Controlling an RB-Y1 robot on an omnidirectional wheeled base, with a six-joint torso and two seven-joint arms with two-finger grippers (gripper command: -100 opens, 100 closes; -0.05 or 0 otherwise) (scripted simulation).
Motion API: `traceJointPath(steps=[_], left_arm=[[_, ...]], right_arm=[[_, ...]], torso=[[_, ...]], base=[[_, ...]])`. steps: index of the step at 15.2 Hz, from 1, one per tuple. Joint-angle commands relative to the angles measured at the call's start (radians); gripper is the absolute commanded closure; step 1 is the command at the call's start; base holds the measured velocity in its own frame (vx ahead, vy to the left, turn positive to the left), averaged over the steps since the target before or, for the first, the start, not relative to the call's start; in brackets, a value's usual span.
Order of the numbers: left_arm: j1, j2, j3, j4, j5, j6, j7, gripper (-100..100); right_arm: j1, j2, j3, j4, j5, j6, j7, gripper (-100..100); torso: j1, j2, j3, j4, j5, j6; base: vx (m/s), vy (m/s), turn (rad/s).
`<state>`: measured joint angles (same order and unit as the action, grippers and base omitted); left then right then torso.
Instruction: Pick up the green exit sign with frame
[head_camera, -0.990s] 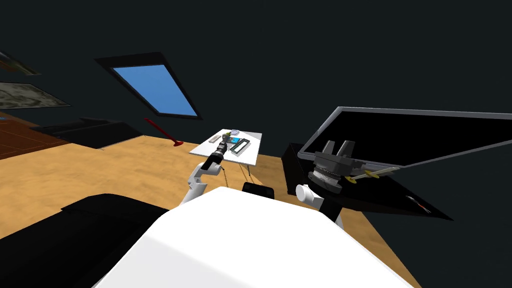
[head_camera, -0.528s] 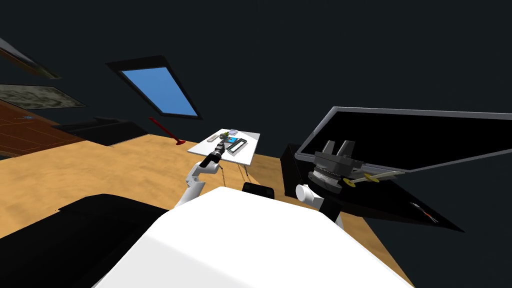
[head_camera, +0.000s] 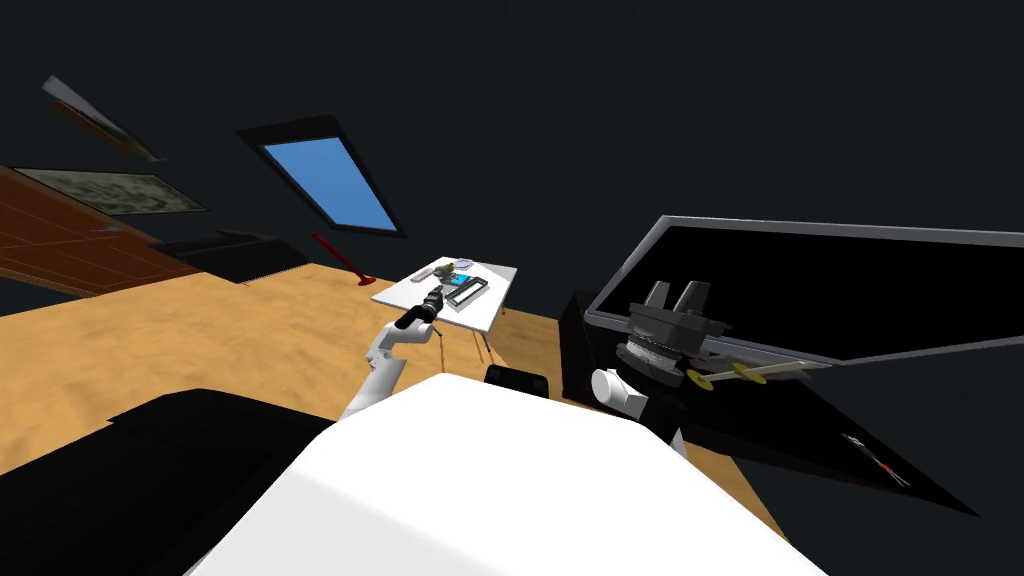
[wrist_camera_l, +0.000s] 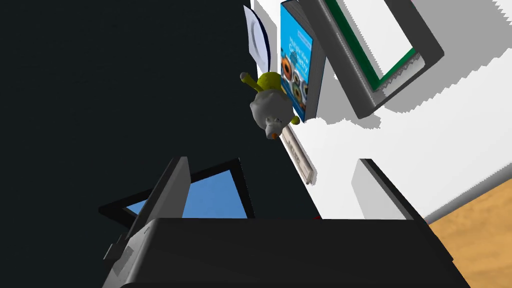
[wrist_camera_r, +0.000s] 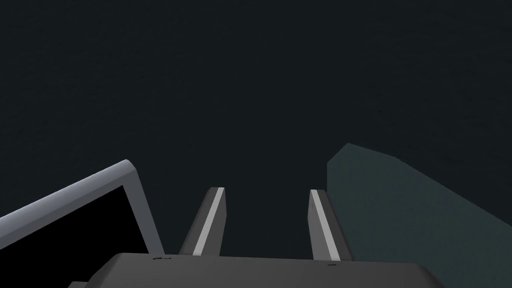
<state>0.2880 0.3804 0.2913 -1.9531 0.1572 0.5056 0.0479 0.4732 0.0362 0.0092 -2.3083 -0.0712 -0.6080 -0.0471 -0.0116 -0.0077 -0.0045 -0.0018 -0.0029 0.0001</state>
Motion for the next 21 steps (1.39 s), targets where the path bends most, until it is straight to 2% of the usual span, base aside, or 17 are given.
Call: traceJointPath(steps=[1, 3, 4, 6, 7, 9, 10, 12, 13, 15, 16, 18, 19, 21], left_arm=[[-0.013, 0.011, 0.028, 0.034, 0.022, 0.050, 0.016, -100], [-0.013, 0.011, 0.028, 0.034, 0.022, 0.081, 0.016, -100], [-0.024, 0.019, 0.053, 0.060, 0.039, 0.114, 0.029, -100], [-0.024, 0.019, 0.053, 0.060, 0.039, 0.141, 0.029, -100], [-0.036, 0.026, 0.077, 0.087, 0.057, 0.165, 0.042, -100], [-0.036, 0.026, 0.077, 0.087, 0.057, 0.200, 0.042, -100], [-0.047, 0.032, 0.101, 0.113, 0.074, 0.225, 0.055, -100], [-0.047, 0.032, 0.101, 0.113, 0.074, 0.258, 0.055, -100], [-0.058, 0.037, 0.125, 0.139, 0.090, 0.289, 0.068, -100], [-0.058, 0.037, 0.125, 0.139, 0.090, 0.316, 0.068, -100], [-0.069, 0.042, 0.147, 0.165, 0.107, 0.352, 0.081, -100], [-0.069, 0.042, 0.147, 0.165, 0.107, 0.372, 0.081, -100], [-0.080, 0.047, 0.170, 0.190, 0.123, 0.403, 0.093, -100], [-0.080, 0.047, 0.170, 0.190, 0.123, 0.427, 0.093, -100]], right_arm=[[0.000, 0.000, 0.000, 0.000, 0.000, 0.000, 0.000, 0], [0.000, 0.000, 0.000, 0.000, 0.000, 0.000, 0.000, 0], [0.000, 0.000, 0.000, 0.000, 0.000, 0.000, 0.000, 0], [0.000, 0.000, 0.000, 0.000, 0.000, 0.000, 0.000, 0], [0.000, 0.000, 0.000, 0.000, 0.000, 0.000, 0.000, 0], [0.000, 0.000, 0.000, 0.000, 0.000, 0.000, 0.000, 0], [0.000, 0.000, 0.000, 0.000, 0.000, 0.000, 0.000, 0], [0.000, 0.000, 0.000, 0.000, 0.000, 0.000, 0.000, 0], [0.000, 0.000, 0.000, 0.000, 0.000, 0.000, 0.000, 0], [0.000, 0.000, 0.000, 0.000, 0.000, 0.000, 0.000, 0], [0.000, 0.000, 0.000, 0.000, 0.000, 0.000, 0.000, 0], [0.000, 0.000, 0.000, 0.000, 0.000, 0.000, 0.000, 0], [0.000, 0.000, 0.000, 0.000, 0.000, 0.000, 0.000, 0], [0.000, 0.000, 0.000, 0.000, 0.000, 0.000, 0.000, 0]], torso=[[0.000, 0.000, 0.000, 0.000, 0.000, 0.000], [0.000, -0.001, -0.001, 0.000, 0.000, 0.000], [0.002, -0.002, -0.001, 0.000, 0.000, 0.000], [0.001, -0.005, -0.002, -0.001, 0.000, 0.000], [0.002, -0.004, -0.002, -0.001, 0.000, 0.000], [0.002, -0.006, -0.003, -0.001, 0.001, 0.000], [0.004, -0.005, -0.003, -0.001, 0.001, 0.000], [0.005, -0.007, -0.004, -0.001, 0.001, 0.000], [0.005, -0.007, -0.004, -0.001, 0.001, 0.000], [0.004, -0.008, -0.004, -0.002, 0.001, 0.000], [0.005, -0.007, -0.004, -0.002, 0.001, 0.000], [0.005, -0.009, -0.005, -0.002, 0.001, 0.000], [0.006, -0.008, -0.005, -0.002, 0.001, 0.000], [0.006, -0.009, -0.005, -0.002, 0.001, 0.000]], base=[[0.054, -0.152, 0.094], [0.081, -0.149, 0.086], [0.109, -0.129, 0.087], [0.113, -0.148, 0.079], [0.116, -0.122, 0.092], [0.122, -0.116, 0.073], [0.127, -0.086, 0.092], [0.139, -0.104, 0.068], [0.145, -0.105, 0.077], [0.131, -0.109, 0.078], [0.165, -0.087, 0.103], [0.148, -0.096, 0.073], [0.130, -0.092, 0.079], [0.151, -0.082, 0.071]])
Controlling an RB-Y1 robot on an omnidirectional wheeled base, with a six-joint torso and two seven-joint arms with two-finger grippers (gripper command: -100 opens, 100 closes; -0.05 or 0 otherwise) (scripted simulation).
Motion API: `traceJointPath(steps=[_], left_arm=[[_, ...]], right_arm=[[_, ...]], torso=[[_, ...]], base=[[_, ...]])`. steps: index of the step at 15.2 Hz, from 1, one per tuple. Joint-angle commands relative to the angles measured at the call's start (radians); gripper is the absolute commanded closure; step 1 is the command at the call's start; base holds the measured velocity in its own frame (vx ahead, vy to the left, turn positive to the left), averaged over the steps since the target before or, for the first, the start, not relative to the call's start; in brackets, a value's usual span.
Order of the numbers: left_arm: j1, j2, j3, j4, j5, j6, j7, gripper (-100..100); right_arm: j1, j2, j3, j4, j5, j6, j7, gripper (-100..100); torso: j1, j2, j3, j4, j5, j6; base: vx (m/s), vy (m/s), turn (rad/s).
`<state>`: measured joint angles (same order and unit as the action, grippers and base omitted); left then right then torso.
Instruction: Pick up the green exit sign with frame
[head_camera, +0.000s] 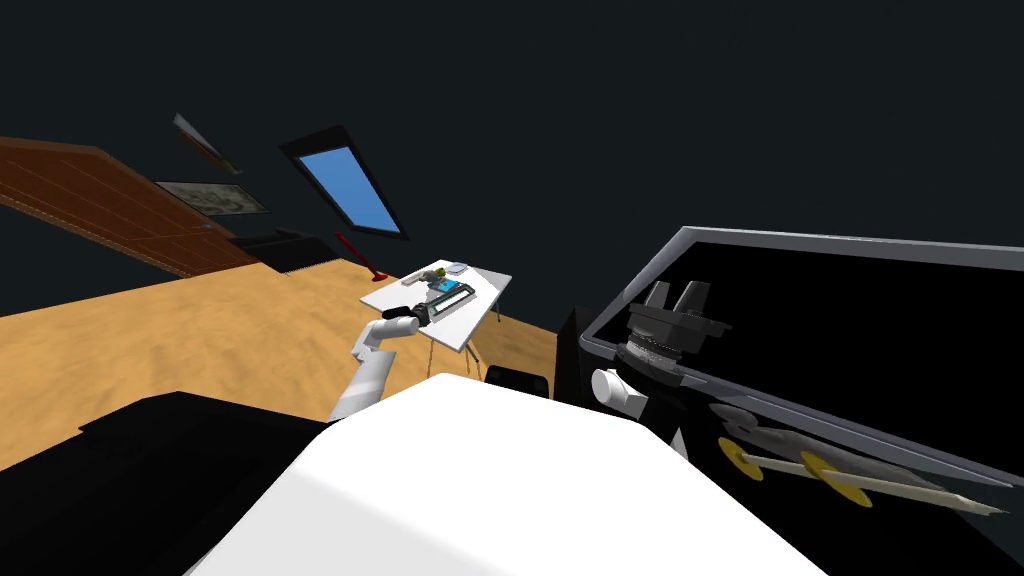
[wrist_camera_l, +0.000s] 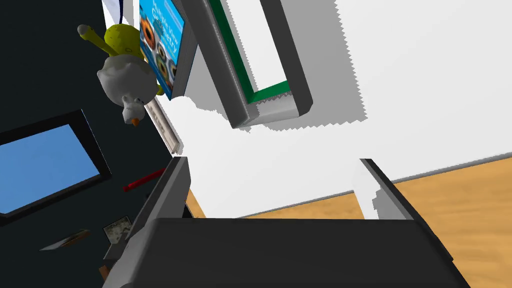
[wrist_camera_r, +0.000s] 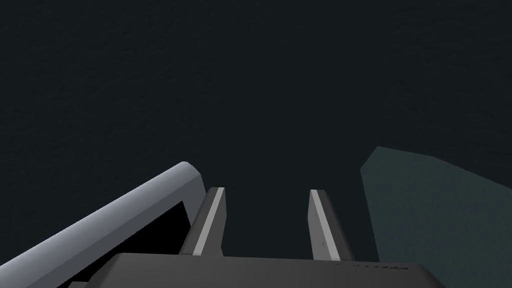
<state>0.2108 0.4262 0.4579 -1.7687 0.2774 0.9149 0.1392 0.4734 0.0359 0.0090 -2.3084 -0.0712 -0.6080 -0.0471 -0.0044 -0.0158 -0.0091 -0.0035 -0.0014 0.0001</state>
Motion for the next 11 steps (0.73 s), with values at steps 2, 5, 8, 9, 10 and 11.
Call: traceJointPath(steps=[2, 5, 8, 9, 10, 11], left_arm=[[-0.012, 0.005, 0.025, 0.029, 0.018, 0.071, 0.014, -100], [-0.022, 0.008, 0.046, 0.052, 0.033, 0.123, 0.025, -100], [-0.032, 0.011, 0.066, 0.075, 0.047, 0.172, 0.036, -100], [-0.040, 0.014, 0.085, 0.096, 0.061, 0.209, 0.047, -100], [-0.040, 0.014, 0.085, 0.096, 0.061, 0.219, 0.047, -100], [-0.040, 0.014, 0.085, 0.096, 0.061, 0.219, 0.047, -100]], right_arm=[[0.000, 0.000, 0.000, 0.000, 0.000, 0.000, 0.000, 0], [0.000, 0.000, 0.000, 0.000, 0.000, 0.000, 0.000, 0], [0.000, 0.000, 0.000, 0.000, 0.000, 0.000, 0.000, 0], [0.000, 0.000, 0.000, 0.000, 0.000, 0.000, 0.000, 0], [0.000, 0.000, 0.000, 0.000, 0.000, 0.000, 0.000, 0], [0.000, 0.000, 0.000, 0.000, 0.000, 0.000, 0.000, 0]], torso=[[0.000, -0.001, 0.000, 0.000, 0.000, 0.000], [0.001, -0.004, -0.002, -0.001, 0.000, 0.001], [0.006, -0.001, 0.000, 0.000, 0.001, 0.000], [0.007, 0.000, 0.000, 0.000, 0.002, 0.000], [0.007, -0.001, 0.000, 0.000, 0.002, 0.000], [0.007, -0.001, 0.000, 0.000, 0.002, 0.000]], base=[[0.173, -0.072, 0.089], [0.174, -0.055, 0.013], [0.145, 0.000, 0.036], [0.154, 0.008, 0.106], [0.152, -0.003, -0.032], [0.109, -0.003, -0.039]])
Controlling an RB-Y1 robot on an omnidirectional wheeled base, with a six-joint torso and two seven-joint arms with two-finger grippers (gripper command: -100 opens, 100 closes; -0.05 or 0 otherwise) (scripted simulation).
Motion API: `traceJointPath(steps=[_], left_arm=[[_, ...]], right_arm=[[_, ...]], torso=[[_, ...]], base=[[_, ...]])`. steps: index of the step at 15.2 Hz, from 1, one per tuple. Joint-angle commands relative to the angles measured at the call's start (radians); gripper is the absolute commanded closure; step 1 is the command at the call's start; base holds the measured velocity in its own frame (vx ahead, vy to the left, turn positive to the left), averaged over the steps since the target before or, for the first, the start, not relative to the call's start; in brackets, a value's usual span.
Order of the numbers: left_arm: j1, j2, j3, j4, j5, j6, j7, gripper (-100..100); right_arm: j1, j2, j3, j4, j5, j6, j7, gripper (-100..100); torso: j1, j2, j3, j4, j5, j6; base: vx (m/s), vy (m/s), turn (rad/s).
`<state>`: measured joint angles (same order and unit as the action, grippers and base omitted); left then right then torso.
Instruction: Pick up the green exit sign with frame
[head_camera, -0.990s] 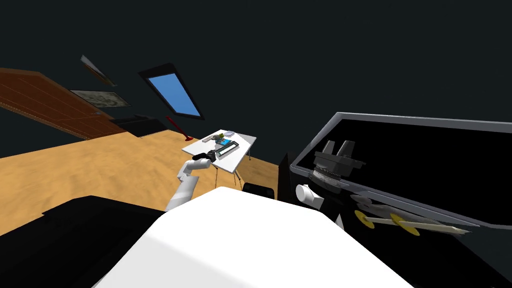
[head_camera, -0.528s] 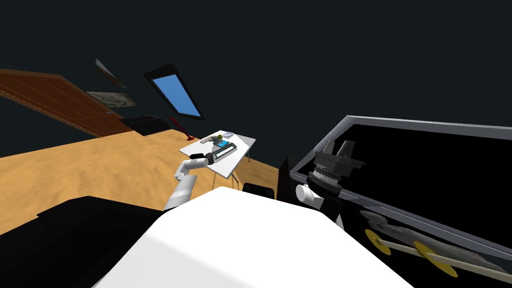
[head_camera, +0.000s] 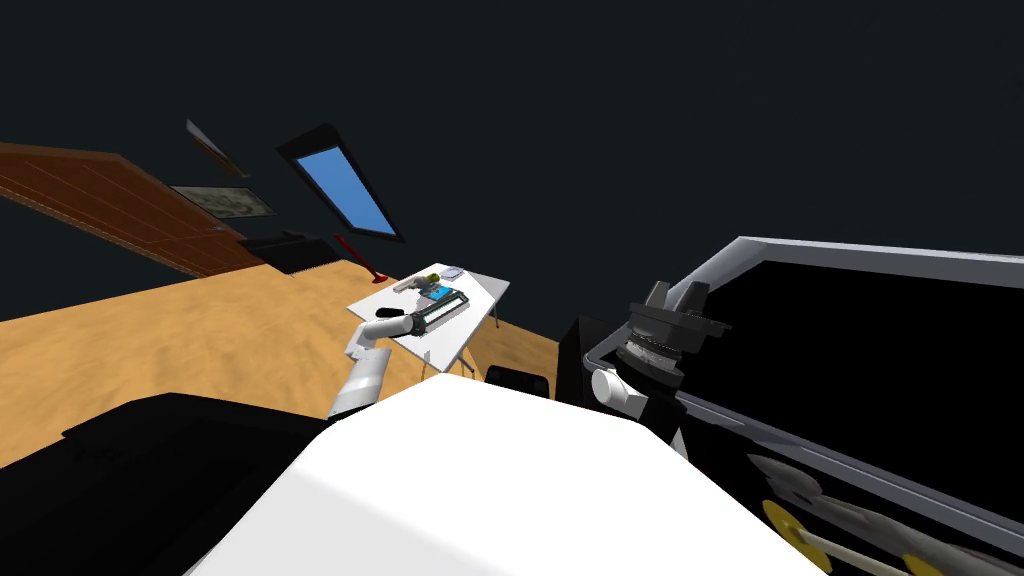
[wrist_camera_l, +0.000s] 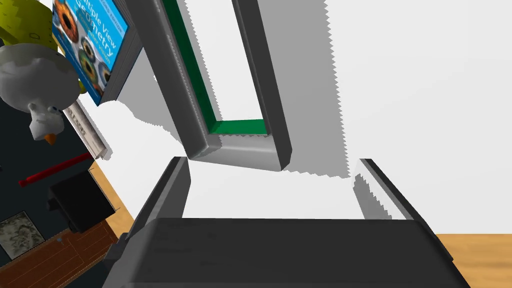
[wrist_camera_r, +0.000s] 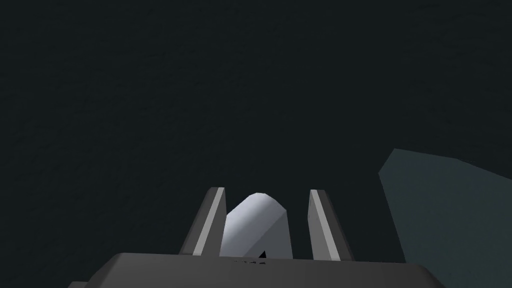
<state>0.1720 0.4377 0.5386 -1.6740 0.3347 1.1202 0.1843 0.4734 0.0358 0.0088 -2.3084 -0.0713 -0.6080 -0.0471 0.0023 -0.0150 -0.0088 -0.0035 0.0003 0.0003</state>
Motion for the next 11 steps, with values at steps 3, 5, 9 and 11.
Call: traceJointPath(steps=[3, 5, 9, 11], left_arm=[[-0.002, 0.002, 0.004, 0.001, 0.004, 0.013, 0.002, -100], [-0.010, 0.004, 0.022, 0.021, 0.017, 0.057, 0.012, -100], [-0.010, 0.004, 0.022, 0.021, 0.017, 0.057, 0.012, -100], [-0.010, 0.004, 0.022, 0.021, 0.017, 0.057, 0.012, -100]], right_arm=[[0.000, 0.000, 0.000, 0.000, 0.000, 0.000, 0.000, 0], [0.000, 0.000, 0.000, 0.000, 0.000, 0.000, 0.000, 0], [0.000, 0.000, 0.000, 0.000, 0.000, 0.000, 0.000, 0], [0.000, 0.000, 0.000, 0.000, 0.000, 0.000, 0.000, 0]], torso=[[0.000, 0.006, 0.004, 0.001, 0.000, 0.000], [0.000, 0.009, 0.005, 0.002, 0.000, 0.000], [0.000, 0.005, 0.003, 0.001, 0.000, 0.000], [0.000, 0.007, 0.004, 0.002, 0.000, 0.000]], base=[[0.014, 0.000, 0.006], [0.016, 0.002, 0.015], [0.068, -0.001, -0.008], [0.020, -0.002, -0.013]])
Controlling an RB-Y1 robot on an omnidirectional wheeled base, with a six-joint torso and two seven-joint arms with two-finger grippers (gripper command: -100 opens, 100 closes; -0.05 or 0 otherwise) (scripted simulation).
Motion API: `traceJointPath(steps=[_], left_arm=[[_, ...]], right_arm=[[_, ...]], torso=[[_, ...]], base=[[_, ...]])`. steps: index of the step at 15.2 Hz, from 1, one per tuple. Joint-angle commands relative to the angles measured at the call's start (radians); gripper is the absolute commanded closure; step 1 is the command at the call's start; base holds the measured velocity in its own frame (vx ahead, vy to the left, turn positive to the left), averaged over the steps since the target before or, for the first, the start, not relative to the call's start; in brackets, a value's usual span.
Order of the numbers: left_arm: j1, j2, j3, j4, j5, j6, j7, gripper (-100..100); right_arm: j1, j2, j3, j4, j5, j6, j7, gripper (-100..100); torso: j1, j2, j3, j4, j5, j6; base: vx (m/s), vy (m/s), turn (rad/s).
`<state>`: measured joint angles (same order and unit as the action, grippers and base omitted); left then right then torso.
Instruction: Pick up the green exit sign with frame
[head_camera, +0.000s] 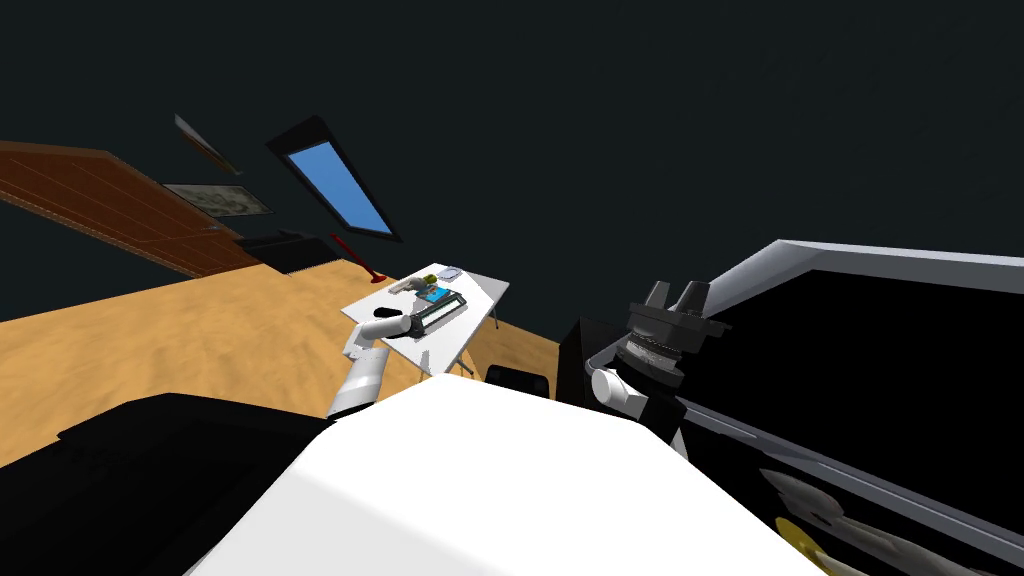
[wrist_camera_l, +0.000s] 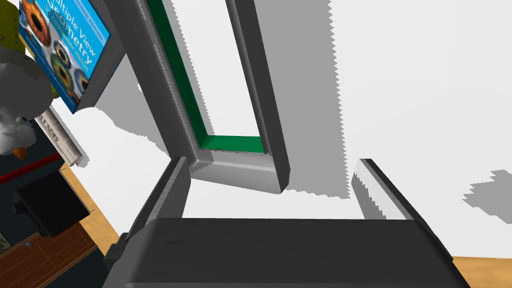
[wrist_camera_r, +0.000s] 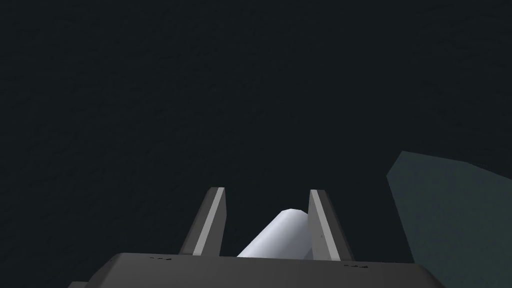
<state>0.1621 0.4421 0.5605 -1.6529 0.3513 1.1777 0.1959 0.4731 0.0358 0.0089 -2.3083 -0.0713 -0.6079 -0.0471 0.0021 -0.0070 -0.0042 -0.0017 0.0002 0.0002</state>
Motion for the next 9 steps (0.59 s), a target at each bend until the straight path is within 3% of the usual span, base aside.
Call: traceJointPath(steps=[1, 3, 4, 9], left_arm=[[0.000, 0.000, 0.000, 0.000, 0.000, 0.000, 0.000, -100], [0.000, 0.000, 0.000, 0.000, 0.000, 0.000, 0.000, -100], [0.005, -0.003, 0.013, 0.000, 0.008, 0.028, 0.017, -100], [0.015, -0.010, 0.038, 0.000, 0.022, 0.084, 0.050, -100]], right_arm=[[0.000, 0.000, 0.000, 0.000, 0.000, 0.000, 0.000, 0], [0.000, 0.000, 0.000, 0.000, 0.000, 0.000, 0.000, 0], [0.000, 0.000, 0.000, 0.000, 0.000, 0.000, 0.000, 0], [0.000, 0.000, 0.000, 0.000, 0.000, 0.000, 0.000, 0]], torso=[[0.000, 0.000, 0.000, 0.000, 0.000, 0.000], [0.000, 0.001, 0.001, 0.000, 0.000, 0.000], [0.000, 0.001, 0.001, 0.000, 0.000, 0.000], [0.000, -0.007, -0.004, -0.001, 0.000, 0.000]], base=[[0.000, 0.000, 0.000], [0.013, 0.002, 0.015], [0.067, 0.006, 0.029], [0.130, -0.006, -0.036]])
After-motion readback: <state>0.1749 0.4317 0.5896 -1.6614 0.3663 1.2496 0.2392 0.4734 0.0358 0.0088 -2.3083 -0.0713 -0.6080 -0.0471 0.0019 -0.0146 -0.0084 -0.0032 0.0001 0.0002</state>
